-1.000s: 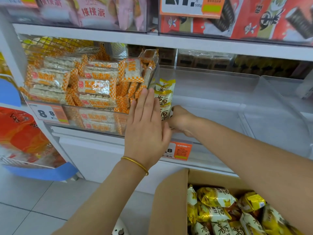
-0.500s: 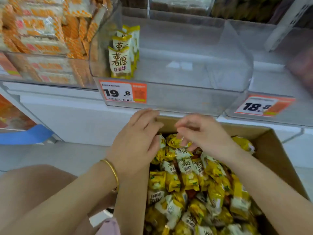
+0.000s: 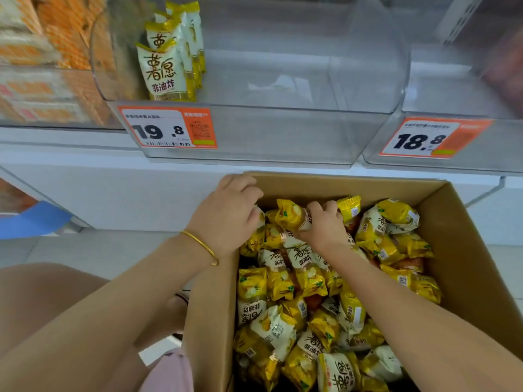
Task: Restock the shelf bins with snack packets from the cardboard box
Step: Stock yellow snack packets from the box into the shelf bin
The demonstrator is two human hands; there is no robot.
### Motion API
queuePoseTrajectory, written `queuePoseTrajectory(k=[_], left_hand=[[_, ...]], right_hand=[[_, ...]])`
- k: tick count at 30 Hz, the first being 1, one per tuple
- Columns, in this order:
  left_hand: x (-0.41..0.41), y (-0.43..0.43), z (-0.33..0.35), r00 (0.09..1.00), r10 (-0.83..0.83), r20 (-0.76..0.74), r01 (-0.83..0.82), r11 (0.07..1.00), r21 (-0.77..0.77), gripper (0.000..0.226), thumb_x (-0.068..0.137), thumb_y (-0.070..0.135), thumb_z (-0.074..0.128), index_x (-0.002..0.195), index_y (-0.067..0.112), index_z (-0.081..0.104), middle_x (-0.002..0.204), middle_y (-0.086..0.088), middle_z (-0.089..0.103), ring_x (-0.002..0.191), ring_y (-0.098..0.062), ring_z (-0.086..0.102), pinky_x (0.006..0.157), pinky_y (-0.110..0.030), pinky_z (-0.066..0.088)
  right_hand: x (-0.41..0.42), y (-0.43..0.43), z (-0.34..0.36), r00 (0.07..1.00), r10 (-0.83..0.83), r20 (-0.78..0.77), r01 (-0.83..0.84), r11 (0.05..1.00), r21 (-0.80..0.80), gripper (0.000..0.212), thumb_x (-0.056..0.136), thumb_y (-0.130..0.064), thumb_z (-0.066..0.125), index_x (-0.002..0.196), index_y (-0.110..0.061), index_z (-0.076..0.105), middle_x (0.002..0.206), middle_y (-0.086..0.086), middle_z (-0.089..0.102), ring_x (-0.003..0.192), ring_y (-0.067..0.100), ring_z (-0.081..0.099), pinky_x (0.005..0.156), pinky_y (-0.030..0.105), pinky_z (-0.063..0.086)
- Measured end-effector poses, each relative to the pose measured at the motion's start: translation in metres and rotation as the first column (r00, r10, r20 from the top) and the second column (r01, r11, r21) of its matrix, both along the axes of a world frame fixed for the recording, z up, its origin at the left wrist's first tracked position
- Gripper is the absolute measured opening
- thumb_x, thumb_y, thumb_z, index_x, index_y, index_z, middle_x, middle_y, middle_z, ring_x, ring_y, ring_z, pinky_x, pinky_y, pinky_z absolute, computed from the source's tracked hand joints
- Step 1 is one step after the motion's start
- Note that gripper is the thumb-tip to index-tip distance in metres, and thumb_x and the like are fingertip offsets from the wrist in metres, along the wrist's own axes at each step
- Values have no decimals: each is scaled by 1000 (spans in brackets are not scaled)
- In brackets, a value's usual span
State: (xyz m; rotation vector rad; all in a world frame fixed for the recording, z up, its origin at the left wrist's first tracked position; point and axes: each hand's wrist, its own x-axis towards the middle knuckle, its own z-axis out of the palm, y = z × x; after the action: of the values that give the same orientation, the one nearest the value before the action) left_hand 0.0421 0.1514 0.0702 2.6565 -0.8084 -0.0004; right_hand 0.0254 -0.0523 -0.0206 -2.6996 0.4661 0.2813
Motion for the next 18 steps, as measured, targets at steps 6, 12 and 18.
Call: queuePoseTrajectory(k=[6,12,18], left_hand=[[9,-20,3,879,75,-471,-73,997,22,69,89,58,48,142,16,38,140,-3,47,126,-17,45,106,-37,37],[16,-7,8,673,107,-732,-290,948,-128,45,90,32,61,129,12,51,118,-5,62,100,-17,62,80,-32,55],[17,4,10,578,53,-814,-393,892,-221,44,90,19,60,132,13,48,124,-6,59,106,-23,62,91,-43,52]], right_hand=[[-31,8,36,849,389,358,-416,909,-1,68,67,-28,82,128,-17,54,129,5,49,118,29,45,98,33,35],[-26,5,26,984,-1,181,-91,861,500,85,77,-3,73,148,-21,28,145,0,34,135,14,33,108,27,32],[-3,18,-28,924,-262,-279,343,891,299,78,88,-62,50,137,-4,35,134,15,51,126,36,45,101,48,41]])
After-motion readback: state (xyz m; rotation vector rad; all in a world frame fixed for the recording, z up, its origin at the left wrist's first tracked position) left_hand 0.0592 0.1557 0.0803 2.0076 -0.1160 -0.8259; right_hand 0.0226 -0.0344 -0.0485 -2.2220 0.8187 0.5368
